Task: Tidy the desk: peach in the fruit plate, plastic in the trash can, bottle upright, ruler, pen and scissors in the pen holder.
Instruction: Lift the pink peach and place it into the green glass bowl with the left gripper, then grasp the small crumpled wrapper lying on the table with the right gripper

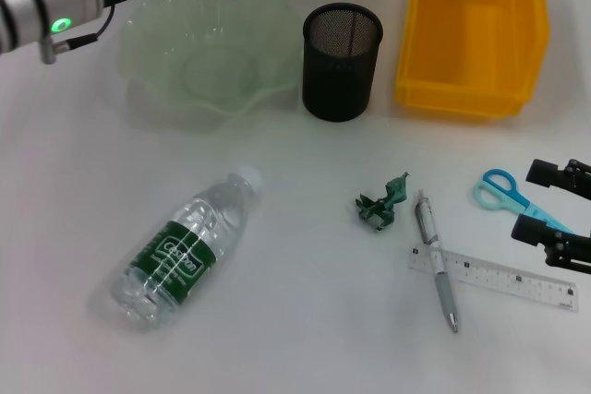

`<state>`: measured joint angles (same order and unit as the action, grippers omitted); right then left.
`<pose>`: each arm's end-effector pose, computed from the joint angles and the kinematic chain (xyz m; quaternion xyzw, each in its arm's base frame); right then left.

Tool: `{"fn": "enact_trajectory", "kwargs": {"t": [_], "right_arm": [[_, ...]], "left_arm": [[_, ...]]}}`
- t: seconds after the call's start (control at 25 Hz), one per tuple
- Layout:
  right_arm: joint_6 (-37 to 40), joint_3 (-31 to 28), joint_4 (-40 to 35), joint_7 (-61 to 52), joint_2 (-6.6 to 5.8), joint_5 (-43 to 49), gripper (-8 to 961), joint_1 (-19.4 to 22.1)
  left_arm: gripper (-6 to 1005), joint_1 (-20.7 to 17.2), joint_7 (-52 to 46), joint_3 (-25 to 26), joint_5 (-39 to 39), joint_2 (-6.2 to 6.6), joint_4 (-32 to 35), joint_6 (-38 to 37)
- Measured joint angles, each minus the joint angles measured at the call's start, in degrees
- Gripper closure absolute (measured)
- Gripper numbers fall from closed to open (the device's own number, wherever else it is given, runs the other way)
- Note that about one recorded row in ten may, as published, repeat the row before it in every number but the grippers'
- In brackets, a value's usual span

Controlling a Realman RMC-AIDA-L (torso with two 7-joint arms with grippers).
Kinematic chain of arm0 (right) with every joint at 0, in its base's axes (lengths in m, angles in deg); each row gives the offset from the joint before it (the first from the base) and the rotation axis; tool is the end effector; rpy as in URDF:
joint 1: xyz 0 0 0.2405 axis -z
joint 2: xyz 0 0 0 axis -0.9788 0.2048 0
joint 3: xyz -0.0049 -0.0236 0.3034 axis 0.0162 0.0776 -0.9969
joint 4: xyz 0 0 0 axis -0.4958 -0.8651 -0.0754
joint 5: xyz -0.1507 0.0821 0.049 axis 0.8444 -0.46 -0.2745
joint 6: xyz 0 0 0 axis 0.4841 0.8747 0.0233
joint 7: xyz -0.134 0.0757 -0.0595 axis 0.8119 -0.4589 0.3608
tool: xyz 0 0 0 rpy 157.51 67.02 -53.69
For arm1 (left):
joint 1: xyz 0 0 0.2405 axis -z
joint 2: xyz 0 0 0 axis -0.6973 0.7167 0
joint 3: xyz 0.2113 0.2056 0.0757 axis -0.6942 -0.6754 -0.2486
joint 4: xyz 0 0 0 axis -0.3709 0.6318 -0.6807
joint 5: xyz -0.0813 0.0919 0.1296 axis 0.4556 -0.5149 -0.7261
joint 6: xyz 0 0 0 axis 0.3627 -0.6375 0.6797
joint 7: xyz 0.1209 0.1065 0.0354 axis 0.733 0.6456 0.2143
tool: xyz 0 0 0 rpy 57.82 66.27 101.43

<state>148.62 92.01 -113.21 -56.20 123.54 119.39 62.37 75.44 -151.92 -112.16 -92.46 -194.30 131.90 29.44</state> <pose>0.3189 0.2312 0.0017 -0.8924 0.2126 0.3592 0.1714 -0.2071 0.4266 -0.0156 -0.8964 -0.1576 -0.2390 0.3384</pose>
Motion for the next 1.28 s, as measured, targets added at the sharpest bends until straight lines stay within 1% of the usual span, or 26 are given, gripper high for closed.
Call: {"fn": "enact_trajectory", "kwargs": {"t": [0.04, 0.08, 0.12, 0.16, 0.2, 0.32, 0.36, 0.4, 0.68, 0.8, 0.88, 0.92, 1.0, 1.12, 1.16, 1.28], "right_arm": [[0.0, 0.0, 0.0, -0.1, 0.01, 0.0, 131, -0.1], [0.0, 0.1, 0.0, -0.2, 0.01, 0.0, 131, -0.3], [0.0, 0.2, 0.0, -0.3, 0.01, 0.0, 131, -0.4], [0.0, 0.3, 0.0, -0.3, 0.01, 0.0, 131, -0.5], [0.0, 0.4, 0.0, -0.3, 0.01, 0.0, 131, -0.6], [0.0, 0.5, 0.0, -0.4, 0.01, 0.0, 131, -0.6], [0.1, 0.4, 0.0, -0.4, 0.01, 0.0, 131, -0.6], [0.1, 0.4, 0.0, -0.4, 0.01, 0.0, 131, -0.6], [0.3, 0.1, 0.0, -0.4, 0.01, 0.0, 131, -0.6], [0.3, 0.1, 0.0, -0.6, 0.01, 0.0, 132, -0.7], [0.3, 0.1, 0.0, -1.1, 0.01, 0.0, 132, -0.7], [0.3, 0.1, 0.0, -1.4, 0.01, 0.0, 132, -0.7], [0.3, 0.1, 0.0, -1.8, 0.02, 0.0, 132, -0.8], [0.1, 0.0, 0.0, -2.0, 0.01, -0.1, 132, -0.9], [0.1, 0.0, 0.0, -2.0, 0.01, -0.1, 132, -1.1], [0.5, 0.0, -0.3, -2.8, 0.01, -0.1, 132, -1.4]], "left_arm": [[921, 0.0, 0.0, 0.0, 0.0, 0.00, 0.0, 0.0], [929, 1.6, 0.9, 0.2, 0.1, 0.00, -3.1, 2.6], [936, 4.3, 2.0, 0.7, 0.1, -0.02, -8.0, 7.2], [944, 6.1, 2.4, 1.4, 0.2, -0.08, -11.4, 10.8], [951, 7.0, 2.5, 1.7, 0.2, -0.10, -12.9, 12.4], [953, 7.7, 2.5, 2.0, 0.2, -0.10, -14.6, 13.9], [954, 8.6, 2.6, 2.0, 0.3, -0.01, -17.2, 15.4], [955, 8.5, 2.6, 1.9, 0.3, -0.04, -17.3, 15.5], [873, 7.8, 2.5, 1.4, 0.3, -0.28, -17.5, 14.8], [837, 6.4, 2.2, 1.8, 1.1, -0.11, -15.6, 10.4], [814, 6.4, 2.2, 1.8, 1.1, -0.11, -15.6, 10.4], [802, 4.6, 2.7, 2.0, 3.0, 0.05, -13.3, 6.2], [647, 1.4, 4.6, 2.0, 7.4, 0.11, -9.7, 0.8], [414, 1.4, 4.6, 2.0, 7.4, 0.11, -9.7, 0.8], [336, -0.7, 6.8, 2.0, 11.5, 0.21, -8.7, -1.6], [265, -1.0, 7.1, 2.0, 12.0, 0.33, -8.9, -1.7]]}}
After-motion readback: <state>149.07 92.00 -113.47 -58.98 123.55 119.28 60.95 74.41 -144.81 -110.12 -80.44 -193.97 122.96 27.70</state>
